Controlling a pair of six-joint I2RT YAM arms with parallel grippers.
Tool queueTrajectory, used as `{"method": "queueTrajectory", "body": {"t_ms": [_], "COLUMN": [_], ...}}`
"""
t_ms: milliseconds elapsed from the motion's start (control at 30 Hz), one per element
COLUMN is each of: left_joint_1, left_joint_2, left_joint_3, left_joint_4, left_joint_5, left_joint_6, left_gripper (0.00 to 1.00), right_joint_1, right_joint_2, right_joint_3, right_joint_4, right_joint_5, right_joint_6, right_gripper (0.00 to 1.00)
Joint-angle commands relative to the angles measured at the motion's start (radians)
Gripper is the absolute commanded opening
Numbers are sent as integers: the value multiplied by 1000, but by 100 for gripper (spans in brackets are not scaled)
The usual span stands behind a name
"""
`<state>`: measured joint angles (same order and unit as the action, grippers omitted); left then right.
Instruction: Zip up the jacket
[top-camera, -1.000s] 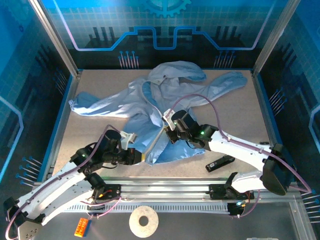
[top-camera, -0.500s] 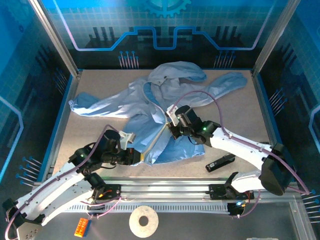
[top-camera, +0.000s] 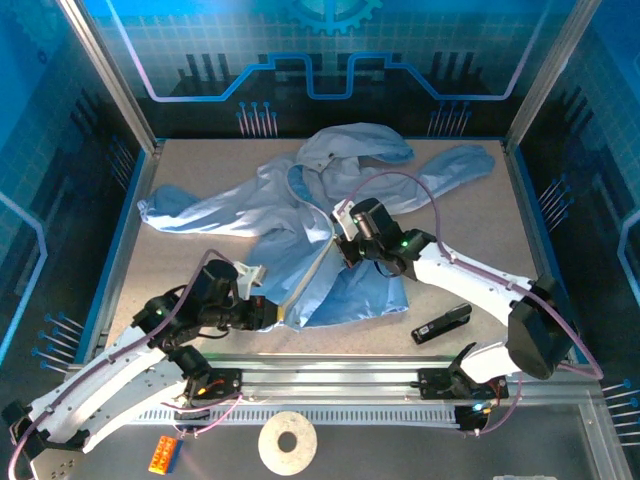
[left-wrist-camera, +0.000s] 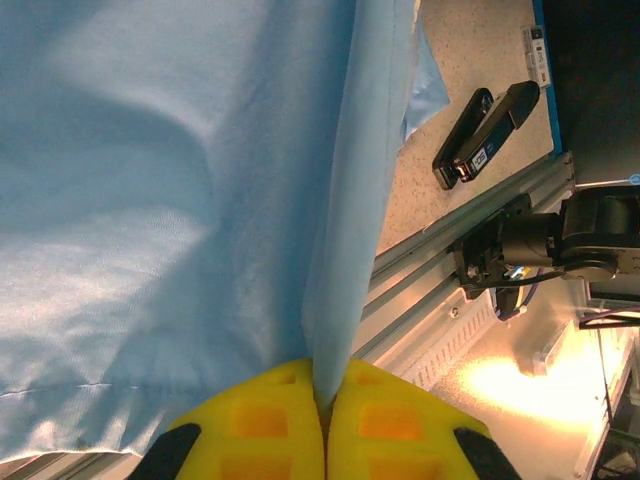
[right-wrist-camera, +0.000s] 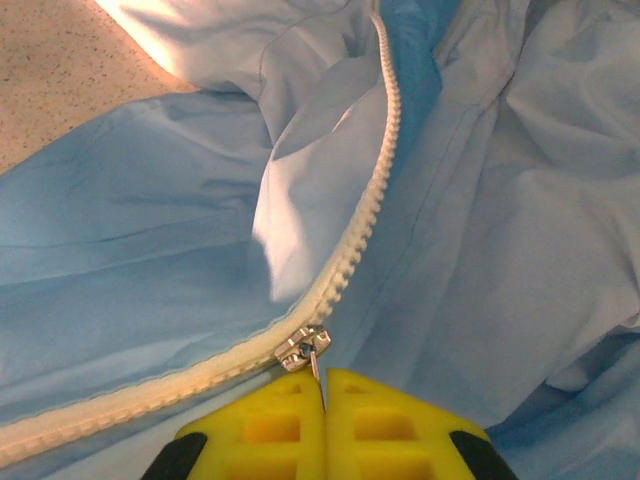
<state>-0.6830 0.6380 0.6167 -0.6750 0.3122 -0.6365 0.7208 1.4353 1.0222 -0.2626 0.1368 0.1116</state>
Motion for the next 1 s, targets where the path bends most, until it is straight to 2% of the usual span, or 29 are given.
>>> {"method": "queueTrajectory", "body": {"t_ms": [0,967], "left_joint_1": [-6,-4], "left_joint_2": [-18,5], "left_joint_3": [25,52], "left_joint_4": [-117,-174], "left_joint_5": [26,-27], "left_joint_6": [-5,-10], "left_gripper": [0,0], "right_joint_1": [-62,-184], "right_joint_2": [23,183], "right_joint_3": [49,198], "right_joint_4": [14,30], "right_joint_5": [79,-24], "right_joint_6": [-13,-46], "right_gripper": [0,0]}}
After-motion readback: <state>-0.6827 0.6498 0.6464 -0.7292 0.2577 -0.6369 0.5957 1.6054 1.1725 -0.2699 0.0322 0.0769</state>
